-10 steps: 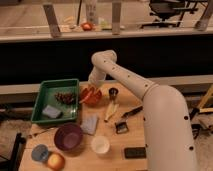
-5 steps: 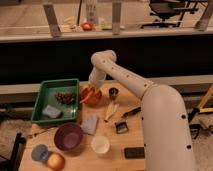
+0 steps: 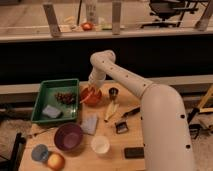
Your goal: Place pepper in red bowl
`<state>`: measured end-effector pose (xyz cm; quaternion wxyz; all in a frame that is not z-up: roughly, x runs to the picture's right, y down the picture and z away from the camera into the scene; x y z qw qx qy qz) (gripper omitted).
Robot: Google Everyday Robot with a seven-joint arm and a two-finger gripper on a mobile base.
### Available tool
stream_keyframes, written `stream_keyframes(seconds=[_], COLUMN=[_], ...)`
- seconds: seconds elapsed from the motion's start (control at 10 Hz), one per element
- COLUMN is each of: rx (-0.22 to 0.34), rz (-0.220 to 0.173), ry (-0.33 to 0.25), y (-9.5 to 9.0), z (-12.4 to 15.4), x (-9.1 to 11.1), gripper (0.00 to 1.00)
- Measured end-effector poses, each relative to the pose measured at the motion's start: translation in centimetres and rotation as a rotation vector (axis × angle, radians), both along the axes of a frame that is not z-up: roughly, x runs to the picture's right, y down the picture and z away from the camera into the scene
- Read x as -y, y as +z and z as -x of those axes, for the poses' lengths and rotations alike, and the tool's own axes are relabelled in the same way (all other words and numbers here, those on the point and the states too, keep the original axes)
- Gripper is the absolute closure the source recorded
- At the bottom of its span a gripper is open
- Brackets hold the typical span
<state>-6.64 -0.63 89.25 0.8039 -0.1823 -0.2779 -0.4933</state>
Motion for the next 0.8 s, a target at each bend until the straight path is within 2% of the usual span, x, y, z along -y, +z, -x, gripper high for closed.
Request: stream_keyframes(seconds=[0.2, 0.8], rx=[-0.004, -0.009], rz=[-0.002, 0.000], ry=[-0.001, -0.018], y=[-0.07, -0.37], z=[-0.03, -0.14], x=[0.05, -0.18], gripper=[0.21, 0.20])
